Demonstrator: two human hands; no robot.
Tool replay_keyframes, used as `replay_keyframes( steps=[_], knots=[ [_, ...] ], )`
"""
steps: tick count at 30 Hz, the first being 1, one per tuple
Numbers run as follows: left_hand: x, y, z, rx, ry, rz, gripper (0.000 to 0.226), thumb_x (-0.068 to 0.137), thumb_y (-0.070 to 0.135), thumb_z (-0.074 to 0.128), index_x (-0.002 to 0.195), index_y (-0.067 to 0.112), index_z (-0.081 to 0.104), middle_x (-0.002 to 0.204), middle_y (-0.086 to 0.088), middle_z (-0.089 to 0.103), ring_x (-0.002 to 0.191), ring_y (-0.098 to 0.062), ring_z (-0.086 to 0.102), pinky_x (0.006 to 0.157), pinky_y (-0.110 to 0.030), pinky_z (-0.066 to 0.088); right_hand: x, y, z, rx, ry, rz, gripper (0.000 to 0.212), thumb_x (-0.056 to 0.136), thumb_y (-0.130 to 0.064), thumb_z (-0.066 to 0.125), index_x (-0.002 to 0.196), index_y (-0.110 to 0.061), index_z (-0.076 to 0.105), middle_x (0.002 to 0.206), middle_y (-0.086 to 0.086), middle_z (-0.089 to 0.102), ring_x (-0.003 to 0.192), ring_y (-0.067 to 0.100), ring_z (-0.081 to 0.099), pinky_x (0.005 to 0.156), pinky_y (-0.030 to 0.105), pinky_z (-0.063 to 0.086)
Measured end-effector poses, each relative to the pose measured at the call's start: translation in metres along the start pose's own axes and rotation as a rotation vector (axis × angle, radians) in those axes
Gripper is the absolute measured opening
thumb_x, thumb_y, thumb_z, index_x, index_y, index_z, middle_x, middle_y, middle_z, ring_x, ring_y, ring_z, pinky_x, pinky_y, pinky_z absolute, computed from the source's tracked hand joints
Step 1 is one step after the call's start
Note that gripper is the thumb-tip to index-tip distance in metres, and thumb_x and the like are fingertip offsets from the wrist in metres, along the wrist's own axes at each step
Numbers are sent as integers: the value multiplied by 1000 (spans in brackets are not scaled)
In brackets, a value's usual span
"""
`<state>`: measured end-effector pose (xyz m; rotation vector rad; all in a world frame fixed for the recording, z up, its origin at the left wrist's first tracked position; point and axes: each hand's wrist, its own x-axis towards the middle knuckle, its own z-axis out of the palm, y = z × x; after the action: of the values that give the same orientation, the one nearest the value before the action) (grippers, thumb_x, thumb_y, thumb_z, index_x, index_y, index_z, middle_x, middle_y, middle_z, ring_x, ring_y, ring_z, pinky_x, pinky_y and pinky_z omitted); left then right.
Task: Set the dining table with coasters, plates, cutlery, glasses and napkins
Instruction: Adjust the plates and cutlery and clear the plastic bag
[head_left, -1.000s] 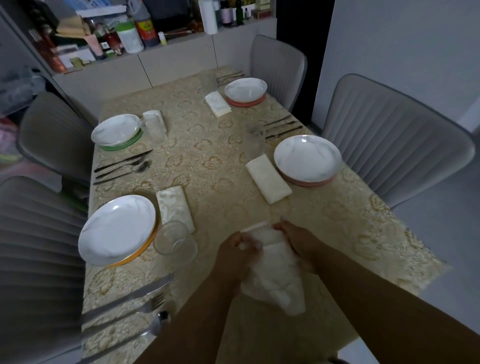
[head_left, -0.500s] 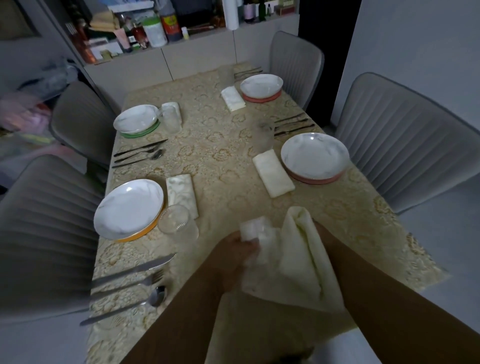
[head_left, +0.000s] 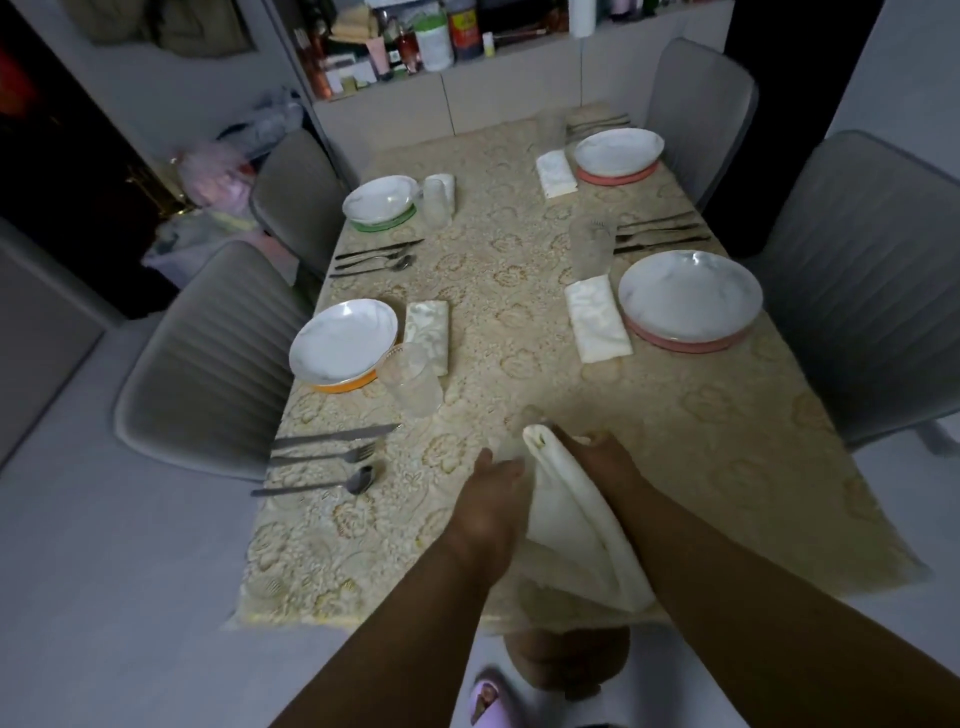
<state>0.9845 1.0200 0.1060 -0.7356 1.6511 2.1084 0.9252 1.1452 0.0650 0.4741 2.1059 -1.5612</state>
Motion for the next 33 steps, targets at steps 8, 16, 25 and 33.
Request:
replay_keyframes(
  steps=[8,16,25,33],
  knots=[
    [-22,-11,-52,-49,11,-11,41,75,5,72,115,0,63,113,-26,65,109,-42,60,98,-55,46,-30,-19,56,-13,120,-231,52,79,-46,71,108,-10,47,99,4,59,90,20,59,74,25,42],
    [-46,11,-145,-277,263,181,17,92,-5,52,105,-3,62,97,-23,68,82,-34,68,74,-45,57,-78,-40,148,-82,-77,-330,65,78,-63,60,126,-28,33,113,-5,57,102,19,58,88,35,45],
    [-122,41,-297,-238,334,169,25,97,30,53,106,11,66,95,-12,74,90,-27,70,77,-39,57,-142,-60,325,-284,92,-645,48,88,-55,51,132,-39,43,125,-8,61,114,18,56,94,35,44],
    [-137,61,-421,-229,588,244,29,101,27,45,83,13,63,81,-9,71,78,-27,69,77,-43,58,-168,-96,453,-219,-79,-665,64,76,-66,45,132,-35,45,127,-6,58,114,17,56,98,37,45]
  ],
)
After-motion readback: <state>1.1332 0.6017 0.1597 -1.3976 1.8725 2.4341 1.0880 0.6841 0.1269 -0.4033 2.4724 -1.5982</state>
